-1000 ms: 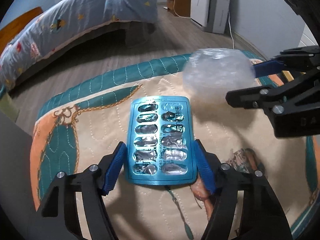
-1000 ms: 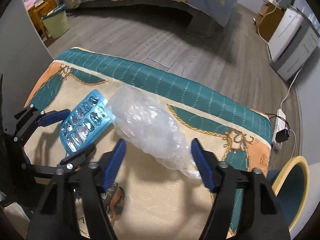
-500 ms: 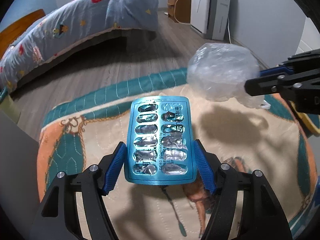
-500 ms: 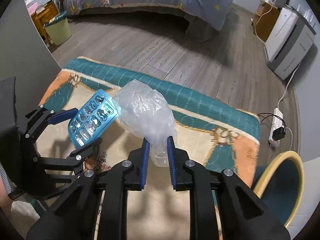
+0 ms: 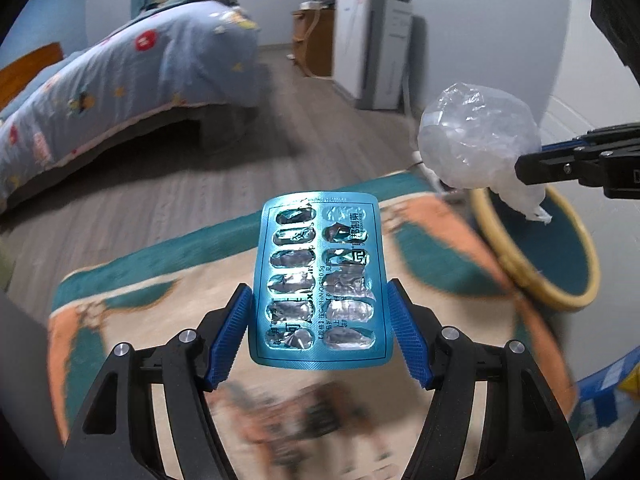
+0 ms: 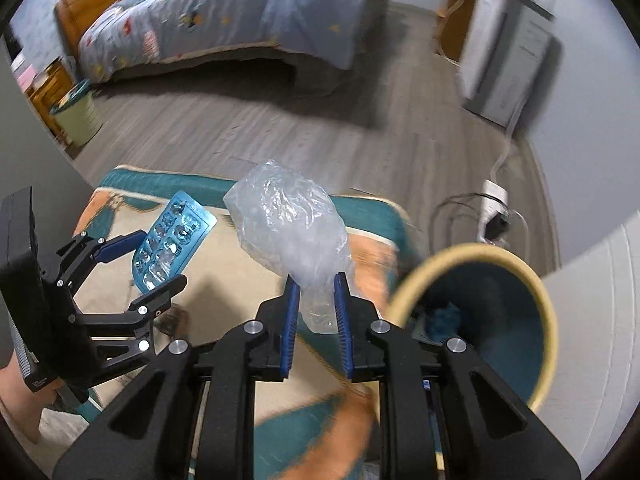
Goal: Collect trash
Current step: 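Carry the plastic bag and blister pack over the bin and open both tools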
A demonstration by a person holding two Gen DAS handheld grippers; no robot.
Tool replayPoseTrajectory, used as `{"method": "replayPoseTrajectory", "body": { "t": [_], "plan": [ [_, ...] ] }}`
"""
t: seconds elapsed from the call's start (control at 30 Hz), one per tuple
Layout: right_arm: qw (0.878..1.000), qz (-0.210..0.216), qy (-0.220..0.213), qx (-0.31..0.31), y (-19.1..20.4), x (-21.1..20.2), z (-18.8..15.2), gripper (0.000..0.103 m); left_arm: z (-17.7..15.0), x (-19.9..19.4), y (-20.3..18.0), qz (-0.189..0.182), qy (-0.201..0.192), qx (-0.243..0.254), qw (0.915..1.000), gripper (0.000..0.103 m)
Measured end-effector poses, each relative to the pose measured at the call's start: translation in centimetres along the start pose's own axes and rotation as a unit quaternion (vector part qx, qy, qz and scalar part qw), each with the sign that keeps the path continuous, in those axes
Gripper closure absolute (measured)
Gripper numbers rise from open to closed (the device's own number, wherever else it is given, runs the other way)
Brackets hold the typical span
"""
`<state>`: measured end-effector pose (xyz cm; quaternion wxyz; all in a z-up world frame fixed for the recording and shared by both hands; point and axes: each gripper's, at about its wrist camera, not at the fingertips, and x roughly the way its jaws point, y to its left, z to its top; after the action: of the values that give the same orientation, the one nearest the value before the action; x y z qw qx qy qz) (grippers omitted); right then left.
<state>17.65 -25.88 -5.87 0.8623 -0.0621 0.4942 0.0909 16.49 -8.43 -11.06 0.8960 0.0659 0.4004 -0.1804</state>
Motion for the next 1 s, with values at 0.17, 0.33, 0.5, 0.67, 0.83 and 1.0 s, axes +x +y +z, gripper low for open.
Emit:
{"method": "replayPoseTrajectory", "body": {
  "t": [0.17, 0.33, 0.5, 0.67, 0.83, 1.0],
  "plan": [
    [0.998, -0.026, 0.011, 0.065, -5.7, -0.5, -2.3, 0.086, 1.8, 0.6, -5.6, -0.043, -0.010, 0.029, 0.9986, 0.034],
    [0.992, -0.059, 0.033, 0.109, -11.1, -0.1, -4.6, 0.086, 2.3, 1.1, -10.6, -0.070, -0.011, 0.071, 0.9950, 0.034],
    [0.981, -0.066, 0.057, 0.174, -15.7, 0.9, -6.6, 0.086, 2.2, 2.1, -14.7, -0.089, 0.001, 0.100, 0.9910, 0.034],
    [0.970, -0.064, 0.079, 0.219, -18.8, 2.5, -8.4, 0.086, 2.3, 3.2, -18.0, -0.106, 0.012, 0.117, 0.9873, 0.034],
    [0.963, -0.058, 0.092, 0.248, -20.8, 3.2, -9.7, 0.086, 2.7, 4.9, -20.9, -0.116, 0.019, 0.131, 0.9844, 0.034],
    [0.959, -0.054, 0.095, 0.260, -21.5, 3.6, -10.4, 0.086, 2.9, 6.4, -22.2, -0.115, 0.023, 0.141, 0.9831, 0.031]
  ]
}}
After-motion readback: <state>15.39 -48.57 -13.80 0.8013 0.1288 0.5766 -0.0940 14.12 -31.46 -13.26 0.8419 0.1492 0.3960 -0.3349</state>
